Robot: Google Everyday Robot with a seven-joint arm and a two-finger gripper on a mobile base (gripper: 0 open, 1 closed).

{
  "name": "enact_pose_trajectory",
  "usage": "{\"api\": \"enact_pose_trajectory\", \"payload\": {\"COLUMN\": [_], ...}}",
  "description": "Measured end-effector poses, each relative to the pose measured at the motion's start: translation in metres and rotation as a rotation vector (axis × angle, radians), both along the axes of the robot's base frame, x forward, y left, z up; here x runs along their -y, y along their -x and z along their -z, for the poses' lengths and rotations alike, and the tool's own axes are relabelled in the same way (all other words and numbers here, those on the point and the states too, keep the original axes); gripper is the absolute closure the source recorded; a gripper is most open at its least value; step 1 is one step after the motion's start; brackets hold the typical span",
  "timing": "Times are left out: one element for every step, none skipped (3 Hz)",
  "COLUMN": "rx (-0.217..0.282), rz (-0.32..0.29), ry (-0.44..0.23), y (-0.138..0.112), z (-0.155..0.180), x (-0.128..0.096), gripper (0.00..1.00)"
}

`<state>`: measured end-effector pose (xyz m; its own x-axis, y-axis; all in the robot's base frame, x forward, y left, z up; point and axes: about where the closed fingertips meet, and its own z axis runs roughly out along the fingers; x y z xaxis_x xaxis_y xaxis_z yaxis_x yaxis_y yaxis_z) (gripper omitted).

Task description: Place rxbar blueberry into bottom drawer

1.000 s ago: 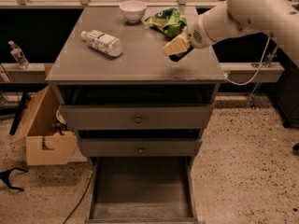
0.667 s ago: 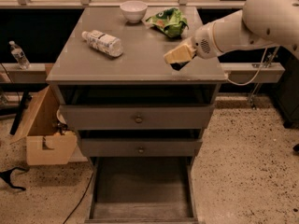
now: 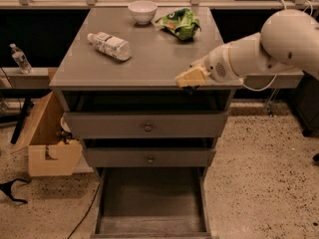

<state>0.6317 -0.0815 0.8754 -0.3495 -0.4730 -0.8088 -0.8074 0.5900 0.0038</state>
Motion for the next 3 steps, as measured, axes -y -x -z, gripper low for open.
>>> {"api": "enact_pose_trajectory", "payload": {"rx": [-0.028,-0.076,-0.155], "rz": [-0.034,-0.042,-0.009], "ry": [-0.029,-0.057,-0.098], "y": [0.048,0.089,0.134], "z": [0.034,0.08,0.159], "x": [-0.012,-0.032,-0.057], "gripper": [1.0,1.0,1.0]}}
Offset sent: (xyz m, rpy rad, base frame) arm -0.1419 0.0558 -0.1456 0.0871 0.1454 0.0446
